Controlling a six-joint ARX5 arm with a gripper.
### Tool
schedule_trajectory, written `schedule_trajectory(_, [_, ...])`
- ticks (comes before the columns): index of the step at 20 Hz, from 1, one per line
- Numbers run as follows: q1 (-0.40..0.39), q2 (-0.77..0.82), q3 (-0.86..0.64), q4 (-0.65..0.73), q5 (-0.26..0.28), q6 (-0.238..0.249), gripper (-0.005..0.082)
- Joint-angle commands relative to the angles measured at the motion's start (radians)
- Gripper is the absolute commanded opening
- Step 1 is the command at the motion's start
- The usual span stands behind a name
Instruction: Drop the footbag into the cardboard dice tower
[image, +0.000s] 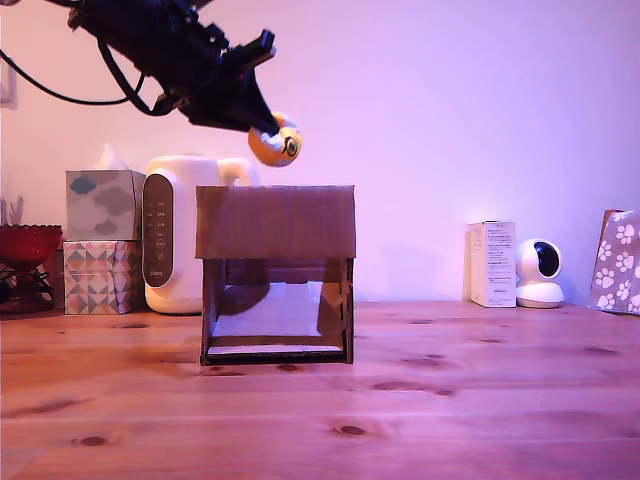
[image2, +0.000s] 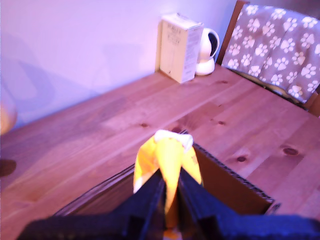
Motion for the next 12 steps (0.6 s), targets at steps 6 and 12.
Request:
schedule_trajectory(6, [0.007,0.005,0.013,-0.005,0.006,0.002,0.0543])
schedule_trajectory(12, [0.007,-0.038,0.014,-0.119,0.006,0.032,0.0476])
